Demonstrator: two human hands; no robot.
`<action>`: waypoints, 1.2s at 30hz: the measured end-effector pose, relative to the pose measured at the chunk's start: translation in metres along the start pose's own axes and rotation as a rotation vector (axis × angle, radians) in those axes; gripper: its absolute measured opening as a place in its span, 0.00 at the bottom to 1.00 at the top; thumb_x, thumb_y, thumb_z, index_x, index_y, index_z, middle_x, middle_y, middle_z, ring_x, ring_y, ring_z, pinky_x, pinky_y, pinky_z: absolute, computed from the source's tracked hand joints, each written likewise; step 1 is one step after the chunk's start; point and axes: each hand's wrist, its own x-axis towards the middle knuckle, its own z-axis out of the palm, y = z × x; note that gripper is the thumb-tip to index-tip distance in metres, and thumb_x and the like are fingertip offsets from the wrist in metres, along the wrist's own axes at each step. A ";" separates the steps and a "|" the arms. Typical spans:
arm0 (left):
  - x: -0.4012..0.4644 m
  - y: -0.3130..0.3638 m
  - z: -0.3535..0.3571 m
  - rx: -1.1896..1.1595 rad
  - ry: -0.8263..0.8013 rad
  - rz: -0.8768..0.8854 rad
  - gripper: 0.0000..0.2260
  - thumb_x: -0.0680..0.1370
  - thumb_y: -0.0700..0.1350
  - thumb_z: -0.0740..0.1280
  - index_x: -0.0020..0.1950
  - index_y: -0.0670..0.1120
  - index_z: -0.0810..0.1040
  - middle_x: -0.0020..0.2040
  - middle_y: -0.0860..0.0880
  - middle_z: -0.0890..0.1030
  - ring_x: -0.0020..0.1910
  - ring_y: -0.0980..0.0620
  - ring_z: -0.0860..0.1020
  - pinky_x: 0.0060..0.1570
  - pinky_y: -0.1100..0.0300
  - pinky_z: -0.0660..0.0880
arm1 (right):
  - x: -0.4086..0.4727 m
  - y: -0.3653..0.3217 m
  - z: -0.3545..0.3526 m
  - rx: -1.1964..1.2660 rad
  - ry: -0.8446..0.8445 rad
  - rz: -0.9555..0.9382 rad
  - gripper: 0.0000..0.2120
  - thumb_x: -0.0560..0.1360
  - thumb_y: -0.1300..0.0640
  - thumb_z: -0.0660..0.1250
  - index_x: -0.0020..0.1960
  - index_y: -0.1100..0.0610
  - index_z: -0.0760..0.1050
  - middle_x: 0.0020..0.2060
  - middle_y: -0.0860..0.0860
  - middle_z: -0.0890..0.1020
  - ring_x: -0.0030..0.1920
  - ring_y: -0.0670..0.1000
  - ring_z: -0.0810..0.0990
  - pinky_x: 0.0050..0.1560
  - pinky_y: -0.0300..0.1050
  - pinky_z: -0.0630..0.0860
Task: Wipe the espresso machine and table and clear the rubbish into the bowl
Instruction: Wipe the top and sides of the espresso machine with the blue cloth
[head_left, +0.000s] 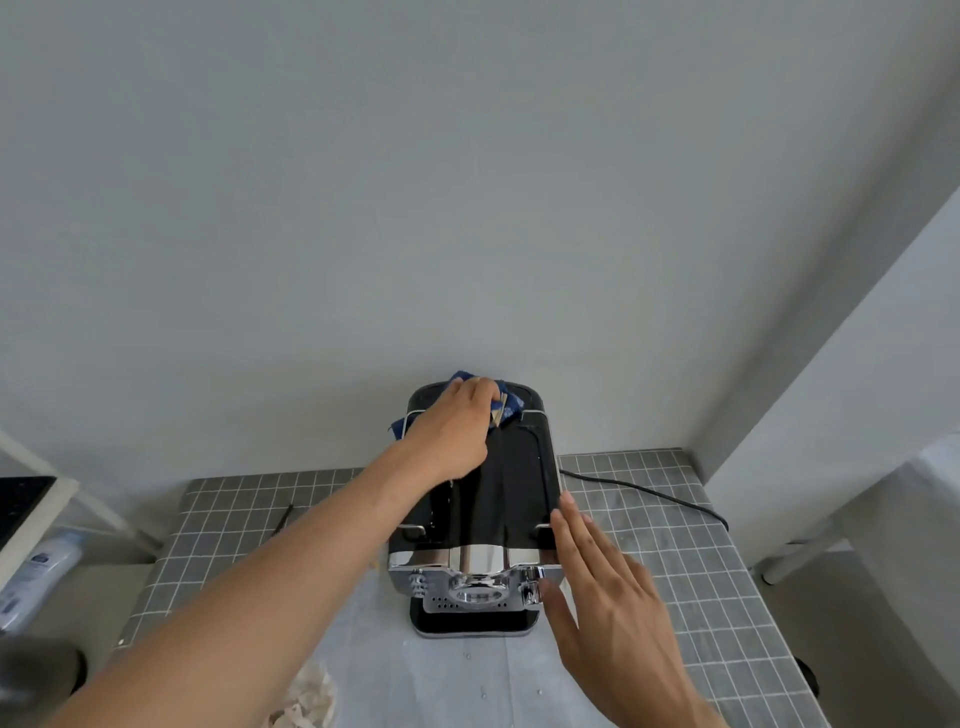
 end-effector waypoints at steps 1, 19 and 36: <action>0.010 0.000 -0.002 0.005 -0.020 -0.013 0.21 0.76 0.33 0.64 0.68 0.45 0.68 0.65 0.46 0.72 0.61 0.48 0.70 0.52 0.53 0.70 | 0.000 0.000 0.000 -0.002 0.006 0.001 0.32 0.82 0.41 0.54 0.82 0.51 0.53 0.82 0.45 0.51 0.79 0.47 0.57 0.72 0.51 0.70; 0.059 -0.009 -0.018 -0.050 -0.170 0.035 0.23 0.76 0.32 0.62 0.67 0.52 0.76 0.50 0.50 0.77 0.41 0.50 0.73 0.34 0.61 0.65 | 0.001 0.001 0.008 -0.056 0.072 0.008 0.32 0.80 0.41 0.58 0.80 0.51 0.59 0.81 0.46 0.56 0.77 0.48 0.64 0.68 0.50 0.71; 0.057 -0.040 -0.030 0.005 -0.127 -0.072 0.21 0.78 0.32 0.59 0.66 0.48 0.80 0.53 0.45 0.78 0.44 0.47 0.77 0.43 0.55 0.74 | 0.000 0.002 0.008 -0.005 0.079 -0.002 0.32 0.80 0.42 0.58 0.80 0.51 0.59 0.81 0.46 0.57 0.76 0.49 0.66 0.66 0.53 0.76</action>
